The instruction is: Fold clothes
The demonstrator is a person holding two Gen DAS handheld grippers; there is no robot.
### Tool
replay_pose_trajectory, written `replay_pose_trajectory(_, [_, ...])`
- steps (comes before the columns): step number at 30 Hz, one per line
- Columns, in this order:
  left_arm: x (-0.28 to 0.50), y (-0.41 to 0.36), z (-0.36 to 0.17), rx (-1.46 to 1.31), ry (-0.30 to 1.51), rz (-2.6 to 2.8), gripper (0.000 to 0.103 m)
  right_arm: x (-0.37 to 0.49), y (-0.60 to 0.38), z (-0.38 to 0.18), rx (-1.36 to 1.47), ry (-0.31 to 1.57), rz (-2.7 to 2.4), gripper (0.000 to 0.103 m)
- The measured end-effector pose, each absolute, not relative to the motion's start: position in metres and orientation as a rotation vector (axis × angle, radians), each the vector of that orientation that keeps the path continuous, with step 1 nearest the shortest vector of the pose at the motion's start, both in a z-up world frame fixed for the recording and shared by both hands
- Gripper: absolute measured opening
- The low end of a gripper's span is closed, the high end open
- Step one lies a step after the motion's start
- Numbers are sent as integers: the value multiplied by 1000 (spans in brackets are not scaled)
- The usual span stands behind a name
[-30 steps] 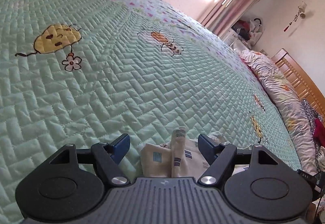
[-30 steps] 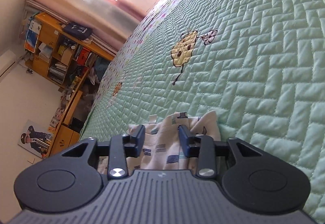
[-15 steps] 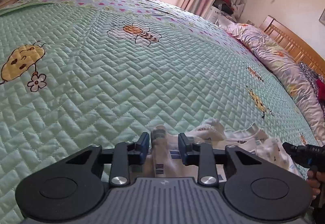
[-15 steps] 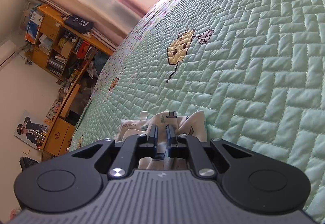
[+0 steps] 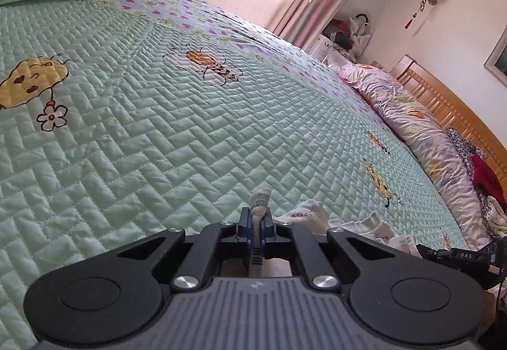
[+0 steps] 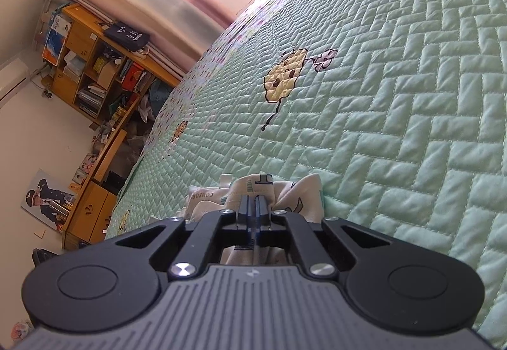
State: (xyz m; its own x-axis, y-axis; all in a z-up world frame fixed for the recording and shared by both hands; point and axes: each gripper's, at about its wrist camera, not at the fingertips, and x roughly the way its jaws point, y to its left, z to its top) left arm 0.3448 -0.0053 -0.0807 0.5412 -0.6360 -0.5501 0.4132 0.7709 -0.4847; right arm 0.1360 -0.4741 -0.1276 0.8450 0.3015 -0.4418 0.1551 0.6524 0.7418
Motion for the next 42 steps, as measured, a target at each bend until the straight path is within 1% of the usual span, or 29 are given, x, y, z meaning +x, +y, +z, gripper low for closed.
replay_pose_trajectory(2, [344, -7, -81, -301, 781, -640, 5, 138, -473, -128, 865, 573, 83, 5])
replay_pose_trajectory(3, [344, -9, -81, -295, 783, -640, 5, 140, -474, -129, 879, 573, 89, 9])
replay_pose_trajectory(4, [343, -10, -81, -293, 783, -640, 5, 141, -475, -131, 895, 574, 97, 15])
replay_pose_trajectory(10, [335, -7, -76, -322, 746, -655, 5, 140, -479, -132, 937, 556, 84, 17])
replay_pose_trajectory(11, [332, -6, -73, -324, 732, -667, 5, 136, -481, -130, 941, 532, 77, 17])
replay_pose_trajectory(12, [331, -6, -71, -322, 724, -675, 5, 132, -484, -127, 945, 503, 72, 22])
replay_pose_trajectory(13, [330, -6, -70, -317, 722, -677, 5, 130, -486, -125, 943, 475, 72, 31])
replay_pose_trajectory(15, [330, -8, -70, -314, 725, -672, 5, 135, -487, -126, 937, 493, 66, 38])
replay_pose_trajectory(17, [330, -10, -72, -317, 731, -667, 5, 146, -484, -130, 926, 544, 54, 37])
replay_pose_trajectory(21, [329, -10, -75, -320, 729, -667, 5, 152, -477, -130, 894, 546, 73, 37])
replay_pose_trajectory(23, [329, -10, -76, -319, 728, -664, 5, 154, -473, -129, 856, 555, 81, 28])
replay_pose_trajectory(24, [329, -9, -76, -322, 726, -661, 5, 156, -470, -128, 819, 570, 69, 13])
replay_pose_trajectory(28, [326, -5, -72, -326, 694, -652, 5, 155, -461, -121, 733, 564, 46, 9])
replay_pose_trajectory(33, [325, 3, -47, -361, 606, -658, 5, 148, -458, -87, 666, 465, 50, 9])
replay_pose_trajectory(37, [333, -1, -42, -314, 603, -619, 5, 156, -460, -63, 629, 429, 56, 9])
replay_pose_trajectory(39, [345, -4, -59, -306, 687, -587, 6, 167, -462, -72, 628, 481, 35, 9])
replay_pose_trajectory(41, [355, -5, -85, -317, 782, -549, 8, 174, -464, -99, 640, 556, -10, 9])
replay_pose_trajectory(42, [357, -5, -96, -321, 803, -538, 11, 175, -466, -114, 653, 588, -33, 9])
